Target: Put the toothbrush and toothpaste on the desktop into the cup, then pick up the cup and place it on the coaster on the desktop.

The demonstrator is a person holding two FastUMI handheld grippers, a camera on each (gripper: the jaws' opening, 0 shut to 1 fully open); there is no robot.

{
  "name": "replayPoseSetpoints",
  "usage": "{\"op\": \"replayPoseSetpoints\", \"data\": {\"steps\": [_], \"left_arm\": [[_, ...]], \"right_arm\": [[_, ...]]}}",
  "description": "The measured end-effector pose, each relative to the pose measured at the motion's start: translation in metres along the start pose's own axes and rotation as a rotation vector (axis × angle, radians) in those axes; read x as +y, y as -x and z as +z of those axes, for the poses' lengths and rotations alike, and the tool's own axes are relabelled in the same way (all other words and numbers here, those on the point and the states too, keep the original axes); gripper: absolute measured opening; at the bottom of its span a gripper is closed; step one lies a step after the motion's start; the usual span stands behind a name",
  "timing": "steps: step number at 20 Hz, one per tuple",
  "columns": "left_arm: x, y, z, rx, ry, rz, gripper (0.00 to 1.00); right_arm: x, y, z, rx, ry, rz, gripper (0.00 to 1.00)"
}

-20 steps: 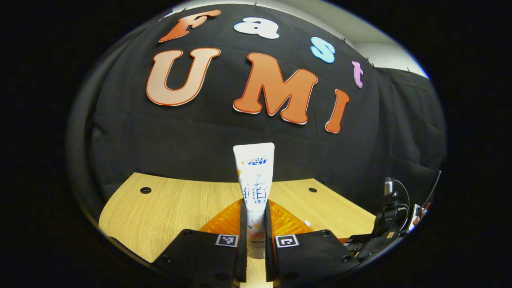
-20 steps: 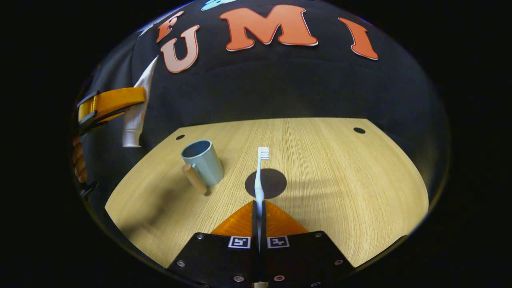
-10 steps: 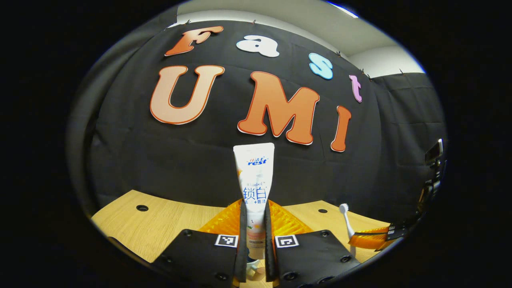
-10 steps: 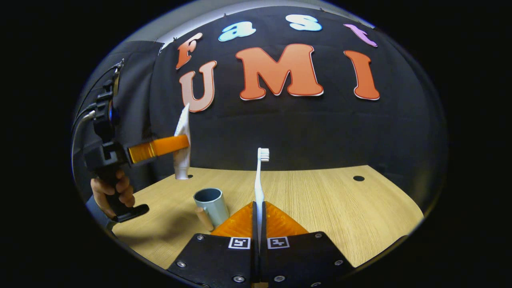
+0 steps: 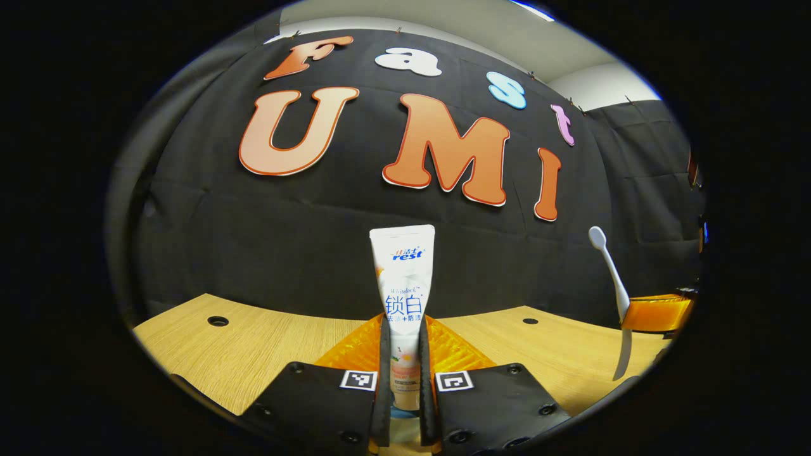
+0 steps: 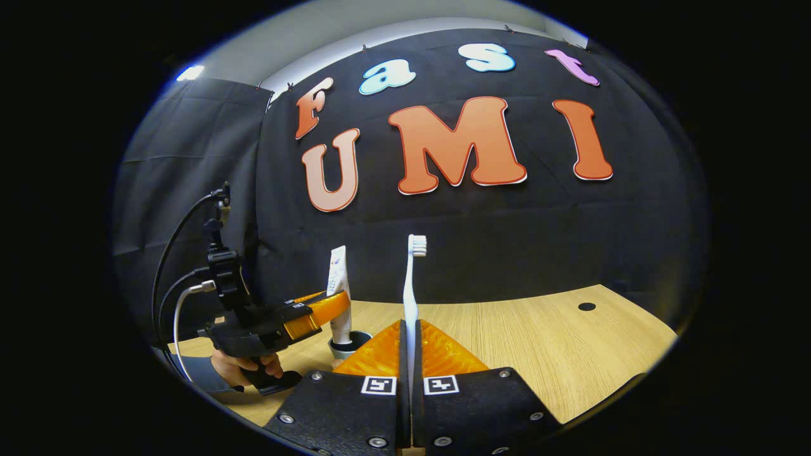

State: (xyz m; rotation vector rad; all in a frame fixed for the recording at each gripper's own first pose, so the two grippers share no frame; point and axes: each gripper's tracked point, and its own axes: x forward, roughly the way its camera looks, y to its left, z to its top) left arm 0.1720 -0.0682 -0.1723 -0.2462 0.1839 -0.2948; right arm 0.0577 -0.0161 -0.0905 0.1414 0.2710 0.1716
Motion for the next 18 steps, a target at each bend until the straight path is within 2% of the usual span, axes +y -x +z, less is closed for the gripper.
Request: {"op": "replayPoseSetpoints", "data": {"steps": [6,11,16,17,18], "left_arm": [[0.003,-0.008,-0.039,0.048,-0.014,0.009,0.19],[0.004,-0.009,-0.048,0.082,-0.020,0.010,0.20],[-0.004,-0.006,-0.049,0.091,-0.009,-0.031,0.30],[-0.005,-0.005,-0.050,0.101,-0.011,-0.038,0.40],[-0.005,-0.005,-0.052,0.107,-0.011,-0.039,0.41]], "right_arm": [[-0.001,-0.003,0.003,-0.016,-0.008,0.002,0.01],[-0.007,-0.005,0.004,-0.015,-0.024,-0.012,0.02],[-0.011,-0.005,0.005,-0.013,-0.036,-0.023,0.02],[-0.011,-0.006,0.005,-0.011,-0.036,-0.025,0.02],[-0.011,-0.005,0.005,-0.010,-0.034,-0.028,0.02]]}}
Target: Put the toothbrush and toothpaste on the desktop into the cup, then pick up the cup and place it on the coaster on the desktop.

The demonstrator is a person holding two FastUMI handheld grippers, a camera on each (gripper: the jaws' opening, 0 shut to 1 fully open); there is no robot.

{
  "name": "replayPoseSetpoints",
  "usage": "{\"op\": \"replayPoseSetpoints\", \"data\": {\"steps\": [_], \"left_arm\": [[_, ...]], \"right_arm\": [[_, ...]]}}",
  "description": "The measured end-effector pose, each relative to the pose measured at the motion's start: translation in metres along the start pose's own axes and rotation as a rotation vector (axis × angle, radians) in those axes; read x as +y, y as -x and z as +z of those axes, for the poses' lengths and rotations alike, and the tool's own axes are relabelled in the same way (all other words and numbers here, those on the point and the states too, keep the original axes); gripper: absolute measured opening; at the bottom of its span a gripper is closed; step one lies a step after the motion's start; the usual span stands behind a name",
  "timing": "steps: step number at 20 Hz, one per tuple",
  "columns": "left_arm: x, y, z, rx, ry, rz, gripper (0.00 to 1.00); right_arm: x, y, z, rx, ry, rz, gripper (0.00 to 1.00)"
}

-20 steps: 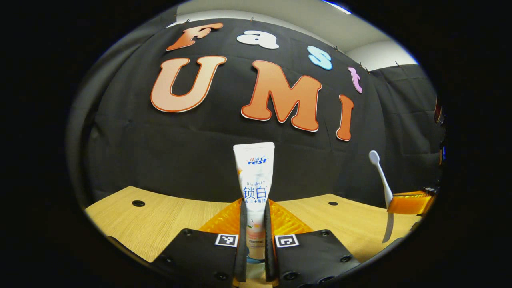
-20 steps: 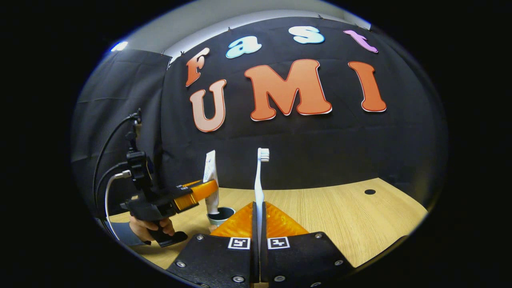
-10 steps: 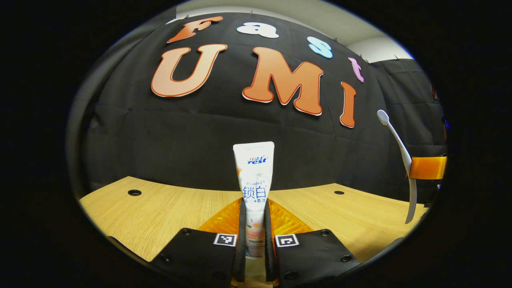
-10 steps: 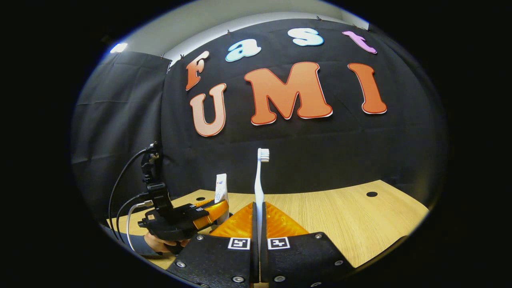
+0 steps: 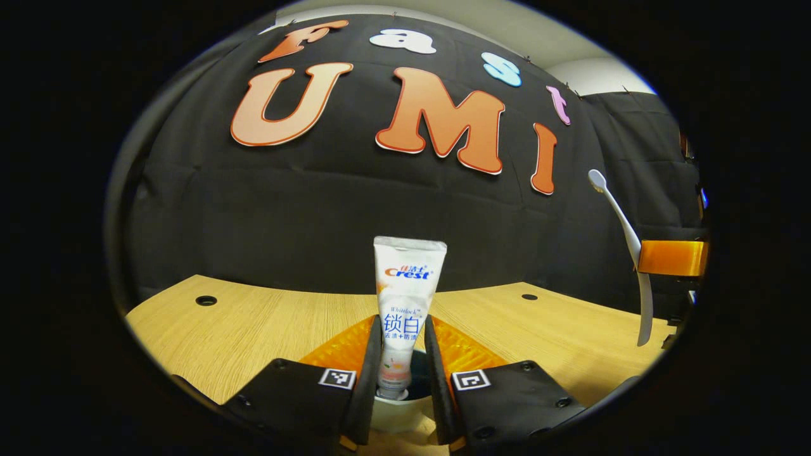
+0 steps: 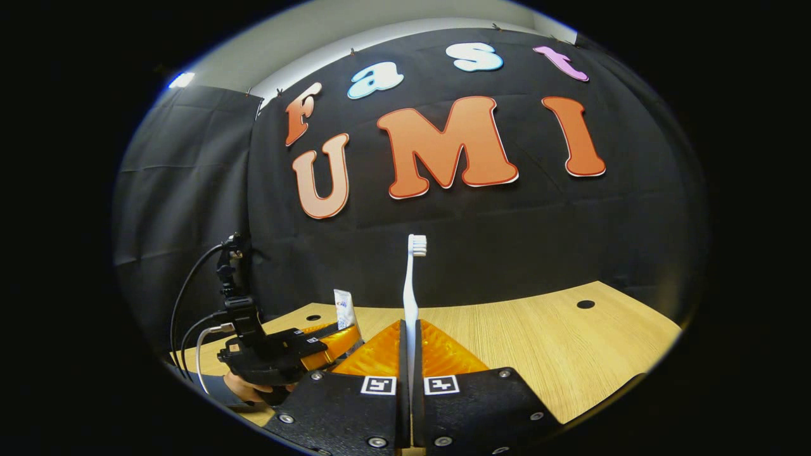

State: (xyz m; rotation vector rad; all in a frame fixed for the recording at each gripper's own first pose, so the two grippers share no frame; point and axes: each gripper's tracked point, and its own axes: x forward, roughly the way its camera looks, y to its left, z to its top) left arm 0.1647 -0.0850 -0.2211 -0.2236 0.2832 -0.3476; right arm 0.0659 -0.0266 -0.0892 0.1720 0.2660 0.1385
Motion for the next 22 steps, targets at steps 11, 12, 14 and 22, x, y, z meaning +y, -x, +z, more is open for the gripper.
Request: {"op": "replayPoseSetpoints", "data": {"steps": [11,12,14,22], "left_arm": [[-0.002,0.030,0.043,-0.075,-0.009,-0.030,0.83],[0.001,0.036,0.047,-0.079,0.006,-0.025,0.83],[0.009,0.050,0.057,-0.095,0.035,-0.015,0.88],[0.042,0.117,0.109,-0.196,0.008,0.088,0.94]], "right_arm": [[0.007,-0.011,0.005,-0.011,-0.056,0.024,0.01],[0.011,-0.014,0.008,-0.019,-0.070,0.036,0.01],[0.019,-0.022,0.013,-0.044,-0.111,0.065,0.01],[0.068,-0.052,0.048,-0.261,-0.196,0.239,0.01]]}}
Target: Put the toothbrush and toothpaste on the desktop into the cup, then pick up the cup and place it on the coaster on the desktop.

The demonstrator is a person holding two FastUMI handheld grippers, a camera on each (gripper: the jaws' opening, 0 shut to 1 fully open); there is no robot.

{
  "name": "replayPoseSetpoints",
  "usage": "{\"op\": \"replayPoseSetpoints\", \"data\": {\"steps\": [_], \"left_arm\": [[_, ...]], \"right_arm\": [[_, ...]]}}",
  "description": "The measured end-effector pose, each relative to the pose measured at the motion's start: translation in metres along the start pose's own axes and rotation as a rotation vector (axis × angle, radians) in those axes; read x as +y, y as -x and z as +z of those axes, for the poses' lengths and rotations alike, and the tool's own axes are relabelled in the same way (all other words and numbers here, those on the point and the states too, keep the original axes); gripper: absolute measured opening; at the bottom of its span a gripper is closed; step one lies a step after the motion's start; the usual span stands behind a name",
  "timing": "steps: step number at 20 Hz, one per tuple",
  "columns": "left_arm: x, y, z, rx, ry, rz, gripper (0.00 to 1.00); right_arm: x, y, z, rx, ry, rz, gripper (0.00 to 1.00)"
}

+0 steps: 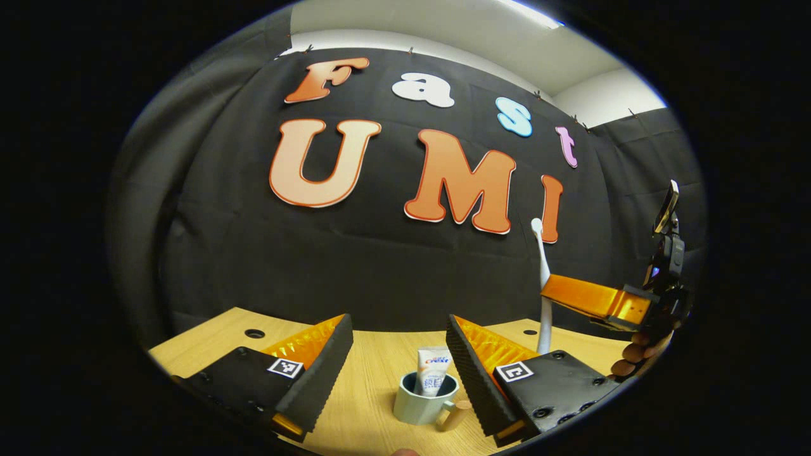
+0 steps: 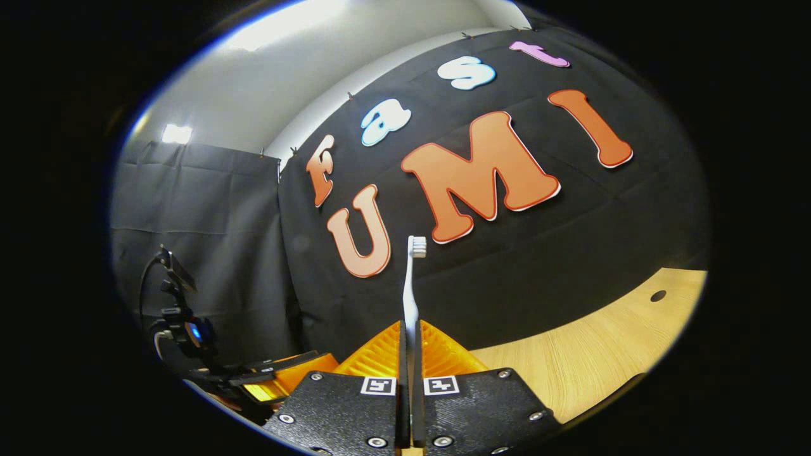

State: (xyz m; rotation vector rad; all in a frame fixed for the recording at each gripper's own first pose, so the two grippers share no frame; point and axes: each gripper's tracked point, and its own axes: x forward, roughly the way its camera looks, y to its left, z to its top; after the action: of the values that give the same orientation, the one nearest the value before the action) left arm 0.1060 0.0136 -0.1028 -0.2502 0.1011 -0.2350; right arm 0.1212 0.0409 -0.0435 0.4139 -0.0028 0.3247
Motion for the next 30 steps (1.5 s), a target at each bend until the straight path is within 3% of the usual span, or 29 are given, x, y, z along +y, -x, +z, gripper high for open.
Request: {"op": "replayPoseSetpoints", "data": {"steps": [6,11,12,18,19,20,26,27,28,30], "left_arm": [[0.019,0.027,0.027,-0.054,0.022,0.030,0.94],[0.033,0.051,0.022,-0.081,0.036,0.062,0.94],[0.035,0.052,0.022,-0.084,0.037,0.067,0.88],[0.049,0.057,0.029,-0.108,0.049,0.086,0.88],[0.051,0.056,0.028,-0.109,0.051,0.089,1.00],[0.052,0.056,0.027,-0.106,0.051,0.093,0.88],[0.060,0.057,0.023,-0.096,0.049,0.108,0.88],[0.061,0.057,0.022,-0.093,0.051,0.111,0.88],[0.062,0.058,0.020,-0.088,0.054,0.114,0.88],[0.064,0.055,0.015,-0.075,0.058,0.119,0.88]], "right_arm": [[0.011,-0.023,-0.027,-0.015,0.018,0.030,0.02],[0.020,-0.039,-0.046,-0.039,0.055,0.042,0.02],[0.020,-0.043,-0.051,-0.041,0.075,0.036,0.02],[0.007,-0.053,-0.080,-0.015,0.155,-0.047,0.02],[0.005,-0.055,-0.083,-0.016,0.171,-0.061,0.02],[0.003,-0.055,-0.085,-0.012,0.191,-0.077,0.02],[0.004,-0.056,-0.099,0.005,0.220,-0.093,0.07],[0.004,-0.056,-0.100,0.008,0.231,-0.097,0.13],[0.004,-0.056,-0.101,0.014,0.240,-0.098,0.07],[0.001,-0.055,-0.104,0.030,0.238,-0.101,0.08]]}}
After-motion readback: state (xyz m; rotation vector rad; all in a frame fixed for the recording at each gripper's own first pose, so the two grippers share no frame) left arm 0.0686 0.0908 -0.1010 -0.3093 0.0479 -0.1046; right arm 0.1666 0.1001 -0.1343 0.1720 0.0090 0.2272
